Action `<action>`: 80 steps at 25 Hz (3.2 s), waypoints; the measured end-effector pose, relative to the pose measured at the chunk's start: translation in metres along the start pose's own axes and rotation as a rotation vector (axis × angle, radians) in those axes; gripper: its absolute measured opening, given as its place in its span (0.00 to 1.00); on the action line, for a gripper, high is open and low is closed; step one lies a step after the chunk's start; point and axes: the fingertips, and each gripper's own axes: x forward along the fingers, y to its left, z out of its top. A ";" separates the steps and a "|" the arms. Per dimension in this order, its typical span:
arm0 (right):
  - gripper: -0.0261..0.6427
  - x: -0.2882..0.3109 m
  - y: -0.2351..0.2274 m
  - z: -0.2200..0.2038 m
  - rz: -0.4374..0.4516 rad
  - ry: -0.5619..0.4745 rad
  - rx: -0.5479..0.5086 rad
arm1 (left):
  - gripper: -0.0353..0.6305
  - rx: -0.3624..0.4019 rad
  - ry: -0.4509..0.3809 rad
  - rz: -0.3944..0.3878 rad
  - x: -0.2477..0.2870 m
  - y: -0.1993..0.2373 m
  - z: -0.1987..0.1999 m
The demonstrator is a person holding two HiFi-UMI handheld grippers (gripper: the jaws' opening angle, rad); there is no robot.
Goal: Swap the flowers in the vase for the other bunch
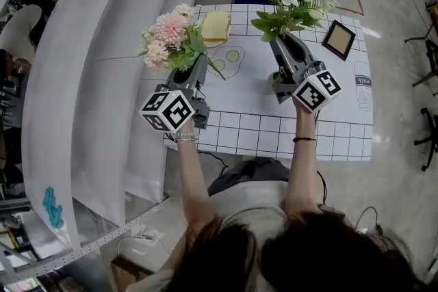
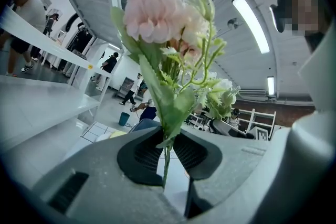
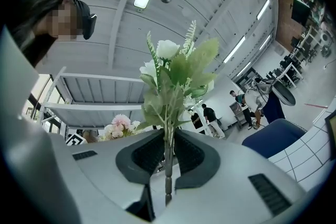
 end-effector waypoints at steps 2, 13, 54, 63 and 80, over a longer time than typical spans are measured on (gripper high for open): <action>0.11 0.001 0.000 0.000 0.007 -0.007 0.003 | 0.14 -0.001 0.006 -0.003 0.002 0.001 -0.001; 0.11 0.008 0.000 -0.010 0.020 0.007 -0.013 | 0.14 -0.011 0.020 -0.024 0.010 0.011 -0.005; 0.12 -0.015 0.005 -0.023 0.029 0.044 -0.005 | 0.14 -0.025 0.060 -0.067 0.019 -0.006 -0.025; 0.11 -0.015 0.006 -0.025 0.030 0.070 -0.017 | 0.14 -0.026 0.065 -0.074 0.021 -0.011 -0.027; 0.12 -0.030 0.008 -0.039 -0.025 0.166 -0.075 | 0.14 -0.042 0.100 -0.095 0.019 -0.022 -0.042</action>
